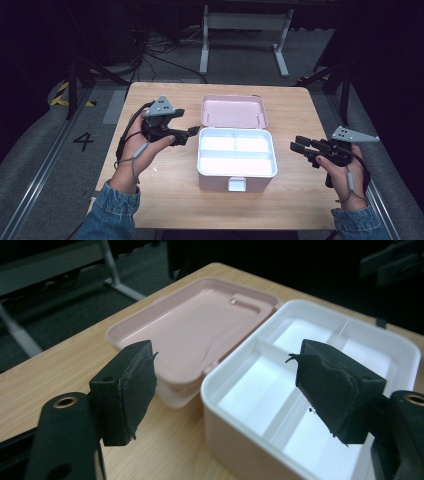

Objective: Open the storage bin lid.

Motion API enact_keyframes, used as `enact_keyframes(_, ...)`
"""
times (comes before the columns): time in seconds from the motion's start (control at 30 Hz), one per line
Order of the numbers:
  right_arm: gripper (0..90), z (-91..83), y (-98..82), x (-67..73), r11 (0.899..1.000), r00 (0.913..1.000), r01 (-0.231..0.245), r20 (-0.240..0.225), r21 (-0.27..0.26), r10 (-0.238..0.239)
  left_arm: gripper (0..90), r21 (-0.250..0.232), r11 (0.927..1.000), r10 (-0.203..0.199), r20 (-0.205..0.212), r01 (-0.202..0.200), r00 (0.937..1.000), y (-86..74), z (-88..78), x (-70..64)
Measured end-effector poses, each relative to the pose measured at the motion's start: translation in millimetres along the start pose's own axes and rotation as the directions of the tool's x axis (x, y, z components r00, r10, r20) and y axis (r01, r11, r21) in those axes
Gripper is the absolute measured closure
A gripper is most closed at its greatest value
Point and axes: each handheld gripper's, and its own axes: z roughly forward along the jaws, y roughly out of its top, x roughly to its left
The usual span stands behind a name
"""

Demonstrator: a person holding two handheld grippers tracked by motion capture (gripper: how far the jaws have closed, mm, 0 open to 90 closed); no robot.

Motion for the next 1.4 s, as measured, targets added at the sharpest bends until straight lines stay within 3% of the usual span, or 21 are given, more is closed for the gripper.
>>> enact_keyframes(0.23, 57.5, 2.4, 1.4, -13.6, 1.0, 0.9995, -0.012, 0.03, 0.025, 0.011, 24.6, 0.007, 0.9996, -0.027, -0.06, 0.027, 0.9979, -19.9, -19.4, -3.1)
enact_keyframes(0.4, 55.1, 6.1, 2.5, -25.8, 0.998, 0.9986, -0.023, 0.049, 0.061, 0.02, 24.4, 0.065, 0.9955, -0.062, -0.101, 0.069, 0.9929, -36.4, -27.7, 3.7)
enact_keyframes(0.5, 54.1, 7.0, 1.4, -28.6, 0.996, 0.9981, -0.033, 0.054, 0.081, 0.028, 24.4, 0.101, 0.9919, -0.062, -0.152, 0.078, 0.9864, -45.1, -29.0, 9.9)
enact_keyframes(0.73, 51.7, 7.5, -4.2, -37.7, 0.992, 0.9958, -0.049, 0.083, 0.119, 0.039, 24.3, 0.166, 0.9775, -0.1, -0.18, 0.13, 0.9786, -67.8, -24.5, 27.3)
enact_keyframes(0.8, 50.6, 8.1, -6.6, -41.5, 0.99, 0.9949, -0.056, 0.091, 0.128, 0.044, 24.3, 0.199, 0.9689, -0.106, -0.208, 0.148, 0.9725, -76.7, -22.0, 34.6)
enact_keyframes(0.83, 50.6, 8.1, -6.6, -41.5, 0.99, 0.9949, -0.056, 0.091, 0.128, 0.044, 24.3, 0.199, 0.9689, -0.106, -0.208, 0.148, 0.9725, -76.7, -22.0, 34.6)
enact_keyframes(0.87, 50.3, 8.5, -7.5, -42.9, 0.989, 0.9947, -0.056, 0.093, 0.133, 0.044, 24.3, 0.212, 0.9631, -0.122, -0.21, 0.167, 0.9702, -80.2, -20.8, 36.7)
enact_keyframes(0.93, 49.3, 9.3, -9.2, -45.1, 0.988, 0.9939, -0.06, 0.101, 0.145, 0.045, 24.2, 0.217, 0.9609, -0.124, -0.217, 0.172, 0.9681, -84.6, -18.5, 40.8)
enact_keyframes(0.97, 48.8, 10.0, -10.1, -46.2, 0.987, 0.9931, -0.056, 0.11, 0.148, 0.04, 24.2, 0.222, 0.9564, -0.139, -0.222, 0.189, 0.9651, -86.8, -17.3, 41.9)
enact_keyframes(1.0, 48.4, 10.4, -11.0, -47.1, 0.986, 0.9926, -0.056, 0.115, 0.154, 0.039, 24.3, 0.218, 0.9593, -0.129, -0.229, 0.18, 0.9649, -88.8, -16.0, 45.5)
enact_keyframes(1.07, 47.0, 11.8, -13.1, -49.7, 0.985, 0.9918, -0.059, 0.122, 0.16, 0.039, 24.3, 0.198, 0.9582, -0.156, -0.243, 0.207, 0.9573, -93.5, -13.4, 50.3)
enact_keyframes(1.1, 46.7, 12.7, -14.8, -51.7, 0.984, 0.9909, -0.061, 0.129, 0.167, 0.039, 24.3, 0.202, 0.9535, -0.171, -0.249, 0.223, 0.9534, -95.5, -12.7, 52.2)
enact_keyframes(1.13, 46.7, 12.7, -14.8, -51.7, 0.984, 0.9909, -0.061, 0.129, 0.167, 0.039, 24.3, 0.202, 0.9535, -0.171, -0.249, 0.223, 0.9534, -95.5, -12.7, 52.2)
enact_keyframes(1.17, 46.4, 13.2, -15.9, -52.8, 0.983, 0.9902, -0.065, 0.133, 0.172, 0.042, 24.3, 0.207, 0.9471, -0.19, -0.254, 0.245, 0.9485, -98.8, -11.6, 54.6)
enact_keyframes(1.3, 45.9, 14.8, -20.1, -57.4, 0.98, 0.9881, -0.078, 0.145, 0.184, 0.052, 24.6, 0.231, 0.9321, -0.214, -0.271, 0.279, 0.9386, -105.0, -10.5, 60.7)
enact_keyframes(1.33, 45.9, 15.1, -20.9, -58.2, 0.979, 0.9876, -0.082, 0.147, 0.187, 0.055, 24.8, 0.219, 0.9267, -0.24, -0.28, 0.305, 0.9295, -105.8, -10.2, 61.4)
enact_keyframes(1.4, 46.0, 16.0, -22.6, -59.7, 0.976, 0.9866, -0.09, 0.151, 0.197, 0.061, 25.8, 0.199, 0.9075, -0.31, -0.277, 0.37, 0.9096, -106.1, -11.8, 63.4)
